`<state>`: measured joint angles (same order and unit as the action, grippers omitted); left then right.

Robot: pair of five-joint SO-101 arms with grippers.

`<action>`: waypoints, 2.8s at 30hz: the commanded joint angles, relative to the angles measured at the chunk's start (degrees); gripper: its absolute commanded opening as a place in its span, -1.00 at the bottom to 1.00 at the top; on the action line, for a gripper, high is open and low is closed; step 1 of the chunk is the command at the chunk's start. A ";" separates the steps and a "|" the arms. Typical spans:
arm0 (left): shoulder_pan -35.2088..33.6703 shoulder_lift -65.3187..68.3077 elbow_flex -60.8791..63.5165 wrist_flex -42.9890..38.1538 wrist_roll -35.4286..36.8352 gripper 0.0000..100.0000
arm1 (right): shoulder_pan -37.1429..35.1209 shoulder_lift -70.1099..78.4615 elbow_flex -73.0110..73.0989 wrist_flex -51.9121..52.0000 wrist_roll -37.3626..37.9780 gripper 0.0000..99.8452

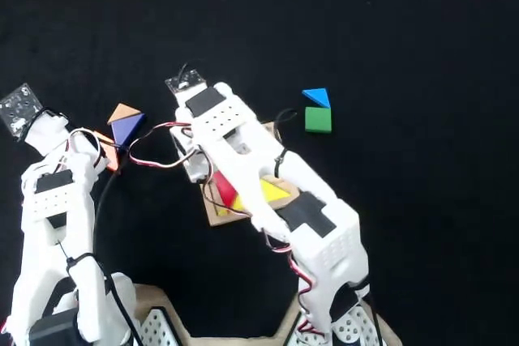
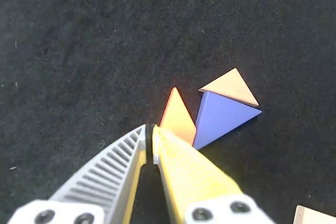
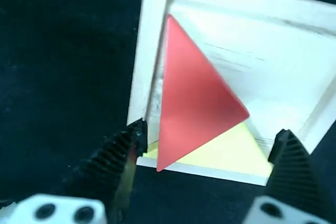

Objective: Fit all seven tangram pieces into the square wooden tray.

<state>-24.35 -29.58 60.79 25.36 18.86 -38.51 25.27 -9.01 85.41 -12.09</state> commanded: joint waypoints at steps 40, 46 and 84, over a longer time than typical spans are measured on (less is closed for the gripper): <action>0.48 -0.70 -0.66 -1.23 0.26 -0.94 | 10.11 -6.46 -6.46 8.62 17.41 -0.98; 2.07 -0.70 -0.66 -1.32 -0.18 -0.93 | 22.68 -10.68 0.57 2.64 26.29 -0.98; 5.76 13.45 -41.71 36.57 -26.90 -0.61 | 24.88 -37.05 34.42 -17.32 20.22 -0.98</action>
<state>-19.16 -24.13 37.41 50.95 -0.22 -11.16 -8.13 22.81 71.25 11.47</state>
